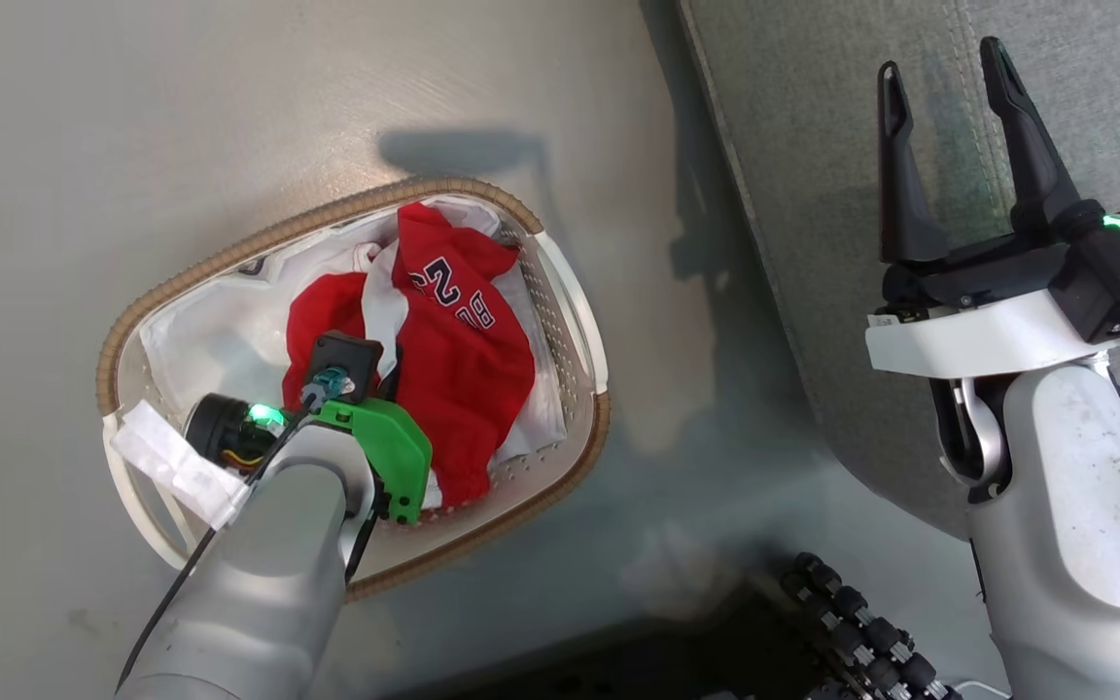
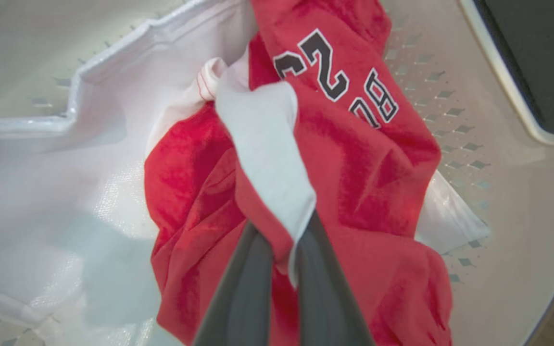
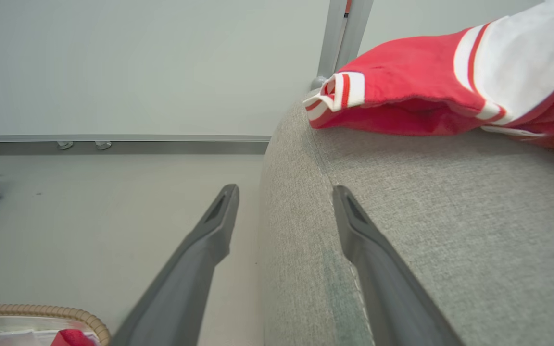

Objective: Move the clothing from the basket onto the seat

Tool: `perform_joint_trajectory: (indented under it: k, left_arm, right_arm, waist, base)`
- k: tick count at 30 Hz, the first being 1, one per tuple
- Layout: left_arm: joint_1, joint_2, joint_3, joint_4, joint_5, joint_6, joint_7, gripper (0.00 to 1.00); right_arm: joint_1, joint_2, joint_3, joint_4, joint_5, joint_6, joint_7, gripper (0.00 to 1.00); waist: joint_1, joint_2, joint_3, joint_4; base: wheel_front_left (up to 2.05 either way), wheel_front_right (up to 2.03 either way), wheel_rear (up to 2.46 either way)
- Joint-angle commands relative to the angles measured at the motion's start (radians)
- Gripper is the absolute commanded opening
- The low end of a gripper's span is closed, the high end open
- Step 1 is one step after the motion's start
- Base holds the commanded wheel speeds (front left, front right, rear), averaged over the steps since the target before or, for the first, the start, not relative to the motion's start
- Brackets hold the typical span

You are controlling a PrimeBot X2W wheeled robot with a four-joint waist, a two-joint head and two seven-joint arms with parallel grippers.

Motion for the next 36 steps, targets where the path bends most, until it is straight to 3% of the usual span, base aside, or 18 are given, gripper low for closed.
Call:
perform_joint_trajectory:
  k: [1,9,20,31,36]
  left_arm:
    - [0.009,0.015,0.008,-0.027,0.003,0.002,-0.004,0.00]
    - [0.102,0.057,0.054,-0.232,0.042,0.021,-0.003,0.00]
    - [0.274,0.095,0.111,-0.566,0.135,-0.002,-0.004,0.00]
    - [0.354,0.207,0.146,-0.910,0.272,-0.009,-0.004,0.00]
    - [0.318,0.258,0.152,-1.011,0.307,-0.018,-0.004,0.00]
  right_arm:
    - [0.009,-0.003,0.002,0.006,0.002,-0.001,-0.001,1.00]
    - [0.037,-0.003,0.005,0.028,-0.006,-0.001,0.000,1.00]
    - [0.111,-0.003,0.017,0.072,-0.024,-0.001,-0.001,1.00]
    - [0.189,-0.003,0.044,0.103,-0.032,-0.001,0.000,1.00]
    - [0.228,-0.003,0.052,0.123,-0.033,-0.001,0.000,1.00]
  waist:
    - [-0.0002,0.0000,-0.022,0.008]
    - [-0.0002,0.0000,-0.136,0.040]
    - [-0.0002,0.0000,-0.377,0.097]
    - [-0.0002,0.0000,-0.574,0.109]
    - [-0.0002,0.0000,-0.643,0.106]
  base:
    - [0.00,0.00,0.00]
    - [0.00,0.00,0.00]
    - [0.00,0.00,0.00]
    - [0.00,0.00,0.00]
    - [0.00,0.00,0.00]
